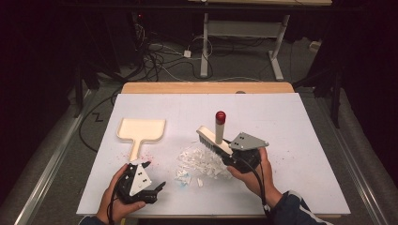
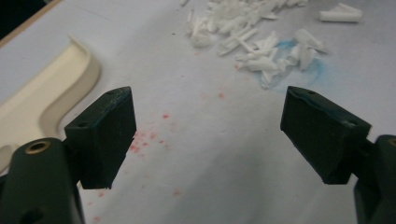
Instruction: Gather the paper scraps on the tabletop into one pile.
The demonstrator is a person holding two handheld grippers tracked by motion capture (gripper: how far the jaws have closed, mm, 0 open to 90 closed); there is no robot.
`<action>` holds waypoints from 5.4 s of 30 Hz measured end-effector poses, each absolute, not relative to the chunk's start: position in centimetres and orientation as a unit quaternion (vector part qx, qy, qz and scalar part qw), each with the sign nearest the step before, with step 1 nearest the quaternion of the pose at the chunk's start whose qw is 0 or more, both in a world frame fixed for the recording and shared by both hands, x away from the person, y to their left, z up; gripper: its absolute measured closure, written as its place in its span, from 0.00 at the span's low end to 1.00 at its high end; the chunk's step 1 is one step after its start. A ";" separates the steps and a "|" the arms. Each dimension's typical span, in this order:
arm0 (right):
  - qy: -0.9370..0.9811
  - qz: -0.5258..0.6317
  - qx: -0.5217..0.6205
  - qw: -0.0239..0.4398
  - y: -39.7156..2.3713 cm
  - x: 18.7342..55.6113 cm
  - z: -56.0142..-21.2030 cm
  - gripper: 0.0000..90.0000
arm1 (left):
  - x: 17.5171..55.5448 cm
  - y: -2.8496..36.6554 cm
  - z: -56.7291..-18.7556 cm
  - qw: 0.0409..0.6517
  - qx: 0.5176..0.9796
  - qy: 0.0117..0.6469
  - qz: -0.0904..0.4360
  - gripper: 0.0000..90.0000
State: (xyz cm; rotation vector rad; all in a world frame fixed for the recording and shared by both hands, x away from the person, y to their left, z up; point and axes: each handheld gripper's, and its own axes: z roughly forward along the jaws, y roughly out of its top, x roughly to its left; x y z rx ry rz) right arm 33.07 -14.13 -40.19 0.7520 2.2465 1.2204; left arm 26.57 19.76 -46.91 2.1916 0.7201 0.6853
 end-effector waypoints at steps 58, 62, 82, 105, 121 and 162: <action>0.883 0.378 0.238 0.145 -25.0 27.5 -40.0 0.75 | 26.3 18.3 -47.3 0.358 0.858 0.259 0.262 0.19; 0.887 0.365 0.249 0.136 -24.3 28.0 -40.9 0.75 | 26.3 18.3 -47.3 0.362 0.857 0.258 0.261 0.19; 0.876 0.422 0.180 0.148 -17.2 30.6 -40.4 0.75 | 26.5 18.5 -47.6 0.357 0.860 0.260 0.256 0.19; 0.838 0.402 0.286 0.234 -17.8 33.9 -44.1 0.75 | 26.7 18.5 -47.7 0.353 0.863 0.259 0.252 0.19; 0.832 0.450 0.231 0.228 -16.9 31.3 -40.7 0.75 | 26.5 18.8 -47.5 0.356 0.858 0.264 0.258 0.20; 0.857 0.474 0.159 0.123 -20.9 26.7 -40.5 0.75 | 26.3 18.7 -47.4 0.358 0.856 0.266 0.262 0.19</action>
